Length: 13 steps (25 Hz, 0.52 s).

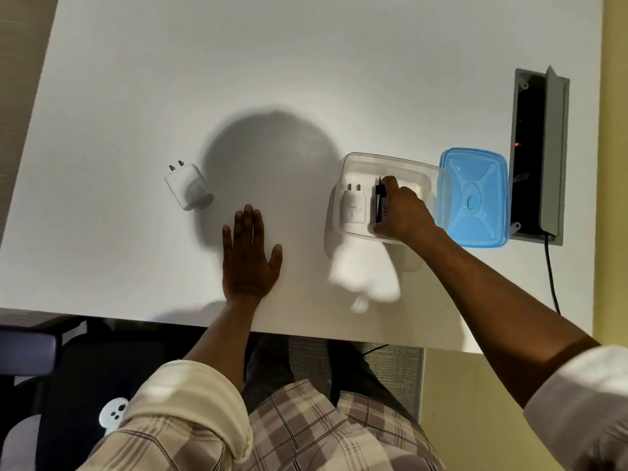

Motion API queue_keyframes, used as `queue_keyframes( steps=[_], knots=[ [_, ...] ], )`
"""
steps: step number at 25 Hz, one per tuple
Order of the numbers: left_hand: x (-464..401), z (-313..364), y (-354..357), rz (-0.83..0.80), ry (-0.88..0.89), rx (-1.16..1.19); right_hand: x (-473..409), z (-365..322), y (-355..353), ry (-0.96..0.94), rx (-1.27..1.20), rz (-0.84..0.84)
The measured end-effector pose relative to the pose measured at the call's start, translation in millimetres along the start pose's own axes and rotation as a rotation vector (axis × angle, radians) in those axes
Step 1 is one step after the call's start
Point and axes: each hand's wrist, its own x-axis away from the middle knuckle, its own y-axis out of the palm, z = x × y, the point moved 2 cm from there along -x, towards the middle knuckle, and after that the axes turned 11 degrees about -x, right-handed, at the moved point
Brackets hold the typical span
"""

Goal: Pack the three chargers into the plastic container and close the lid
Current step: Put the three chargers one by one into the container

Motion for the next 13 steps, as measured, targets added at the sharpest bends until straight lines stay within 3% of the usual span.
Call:
queue_keyframes(
  steps=[10, 13],
  knots=[
    [1, -1, -3, -0.017, 0.024, 0.027, 3, -3, 1, 0.042, -0.017, -0.051],
    [5, -8, -4, -0.032, 0.057, 0.040, 14, -9, -4, 0.053, -0.020, 0.033]
  ],
)
